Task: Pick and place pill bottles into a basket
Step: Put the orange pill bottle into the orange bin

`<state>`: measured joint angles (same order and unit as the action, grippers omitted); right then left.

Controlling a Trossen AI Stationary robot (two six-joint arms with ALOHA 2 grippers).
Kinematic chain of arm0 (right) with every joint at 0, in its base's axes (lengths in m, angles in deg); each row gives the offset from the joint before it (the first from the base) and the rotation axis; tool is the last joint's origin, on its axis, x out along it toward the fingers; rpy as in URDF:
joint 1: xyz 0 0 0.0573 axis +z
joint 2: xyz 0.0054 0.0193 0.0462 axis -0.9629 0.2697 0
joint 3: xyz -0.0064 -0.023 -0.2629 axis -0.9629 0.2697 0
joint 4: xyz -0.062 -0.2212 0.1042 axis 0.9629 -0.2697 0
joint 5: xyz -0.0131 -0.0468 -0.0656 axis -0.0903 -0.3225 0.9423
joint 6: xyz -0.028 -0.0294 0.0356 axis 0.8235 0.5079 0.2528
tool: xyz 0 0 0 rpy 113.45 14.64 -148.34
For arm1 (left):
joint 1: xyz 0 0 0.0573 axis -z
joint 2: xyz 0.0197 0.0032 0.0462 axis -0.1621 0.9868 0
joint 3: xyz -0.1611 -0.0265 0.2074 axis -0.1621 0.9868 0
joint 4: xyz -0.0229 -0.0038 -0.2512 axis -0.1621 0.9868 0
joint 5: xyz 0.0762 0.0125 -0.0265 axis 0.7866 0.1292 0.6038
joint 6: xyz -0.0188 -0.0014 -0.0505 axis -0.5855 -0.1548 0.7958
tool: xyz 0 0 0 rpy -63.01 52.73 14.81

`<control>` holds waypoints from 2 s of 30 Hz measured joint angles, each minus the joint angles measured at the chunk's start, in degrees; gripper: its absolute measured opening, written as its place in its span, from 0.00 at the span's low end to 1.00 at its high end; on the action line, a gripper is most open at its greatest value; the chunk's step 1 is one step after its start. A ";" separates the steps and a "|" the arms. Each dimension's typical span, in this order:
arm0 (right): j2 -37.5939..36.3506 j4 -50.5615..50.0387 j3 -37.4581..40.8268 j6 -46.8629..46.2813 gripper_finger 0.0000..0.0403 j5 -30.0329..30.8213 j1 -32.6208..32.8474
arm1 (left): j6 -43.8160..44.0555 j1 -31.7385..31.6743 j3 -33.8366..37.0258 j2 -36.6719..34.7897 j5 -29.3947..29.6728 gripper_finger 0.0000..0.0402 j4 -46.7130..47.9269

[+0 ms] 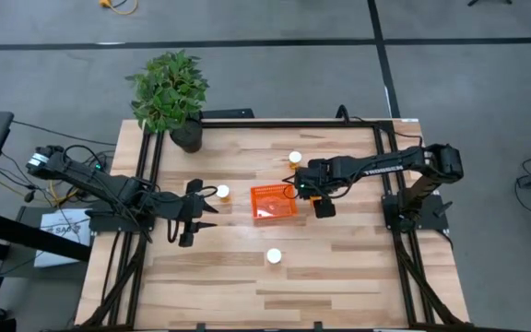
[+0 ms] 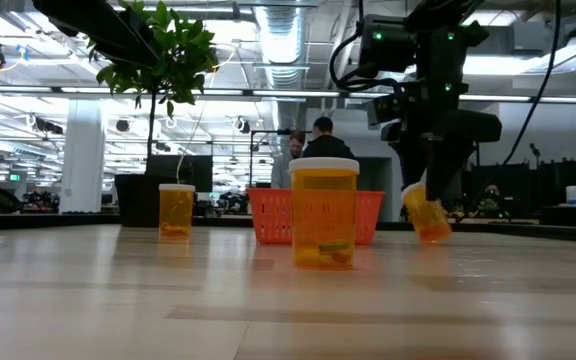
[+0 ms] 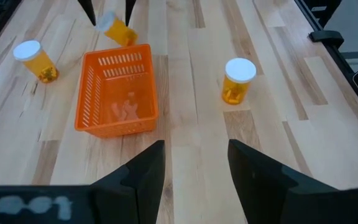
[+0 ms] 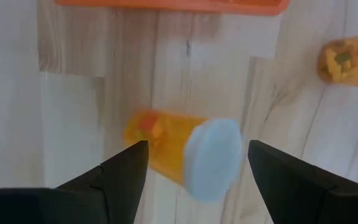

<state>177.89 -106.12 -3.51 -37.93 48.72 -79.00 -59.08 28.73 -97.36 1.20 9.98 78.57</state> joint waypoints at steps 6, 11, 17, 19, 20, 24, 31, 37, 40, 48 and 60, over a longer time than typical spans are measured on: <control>0.00 -0.14 0.00 -0.42 0.67 0.12 -0.01 | 0.02 0.01 0.00 0.00 0.00 0.41 0.00; 1.13 -0.20 -0.02 -0.86 0.67 0.14 0.00 | 0.04 0.02 0.00 0.00 0.00 0.41 0.02; 1.58 -2.86 -0.02 0.96 0.67 3.49 1.09 | 0.34 0.02 0.00 0.00 -0.02 0.41 0.13; 0.90 -5.01 -0.02 1.45 0.67 4.07 1.33 | 0.40 0.02 0.00 0.00 -0.02 0.41 0.17; 0.44 -5.54 -0.02 1.15 0.67 4.02 1.37 | 0.45 0.02 0.00 0.00 -0.02 0.41 0.20; -1.98 -7.49 0.00 -7.85 0.67 2.94 1.09 | 0.85 0.02 0.00 0.00 -0.07 0.41 0.59; -6.75 -4.59 -0.04 -45.76 0.67 -2.04 -1.01 | 1.42 0.02 0.00 0.00 -0.09 0.41 1.38; -7.16 -0.24 -0.04 -69.30 0.67 -2.20 -0.50 | 1.55 0.02 0.00 0.00 -0.09 0.41 1.47; -6.17 0.60 0.02 -75.83 0.67 -1.81 0.26 | 1.53 0.02 0.00 0.00 -0.55 0.41 3.04; -2.37 0.07 -0.08 -86.25 0.67 -0.29 3.61 | 1.41 0.02 0.00 0.00 -1.48 0.41 5.92; 3.72 0.97 -0.06 -89.64 0.67 -0.07 5.01 | 0.42 -0.04 0.00 0.00 -5.62 0.41 6.36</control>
<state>181.61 -105.15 -3.57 -127.57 48.65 -73.99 -58.67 28.68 -97.36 1.20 4.36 84.93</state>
